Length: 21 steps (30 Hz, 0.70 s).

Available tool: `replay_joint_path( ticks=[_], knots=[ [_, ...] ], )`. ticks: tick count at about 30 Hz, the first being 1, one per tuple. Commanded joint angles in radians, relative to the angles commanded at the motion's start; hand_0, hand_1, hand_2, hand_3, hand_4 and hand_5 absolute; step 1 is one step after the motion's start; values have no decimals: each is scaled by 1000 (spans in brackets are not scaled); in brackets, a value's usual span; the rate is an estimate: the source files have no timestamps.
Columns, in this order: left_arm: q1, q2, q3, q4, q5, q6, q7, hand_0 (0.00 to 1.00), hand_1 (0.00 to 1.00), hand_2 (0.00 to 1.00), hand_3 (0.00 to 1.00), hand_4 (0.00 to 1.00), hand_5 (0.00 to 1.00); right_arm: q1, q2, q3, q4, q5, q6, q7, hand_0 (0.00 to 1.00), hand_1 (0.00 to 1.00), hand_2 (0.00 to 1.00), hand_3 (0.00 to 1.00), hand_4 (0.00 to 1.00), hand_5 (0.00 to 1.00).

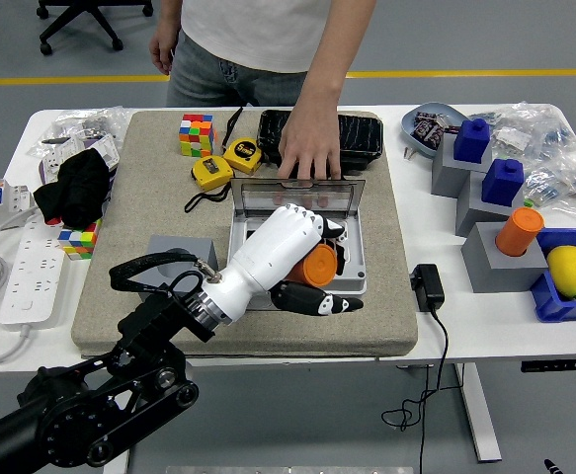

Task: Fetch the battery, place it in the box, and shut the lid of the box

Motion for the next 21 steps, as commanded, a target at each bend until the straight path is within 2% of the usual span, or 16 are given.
replay_joint_path(
  ticks=[12,19,21],
  knots=[
    [-88,-53,55,212,-25,20,-17,45,2,11,2,998,180,2,-1,2,0,-12,1,-3,920,825,794,800,998,990],
    [-119,-84,55,304,-49,32,-31,48,2,11,2,998,193,0,-1,-1,0,-14,2,-5,921,824,795,800,998,990],
    [-123,-89,51,314,-53,35,-34,48,2,11,2,998,193,0,-2,-1,0,-15,2,-5,921,824,795,800,998,990]
  ],
)
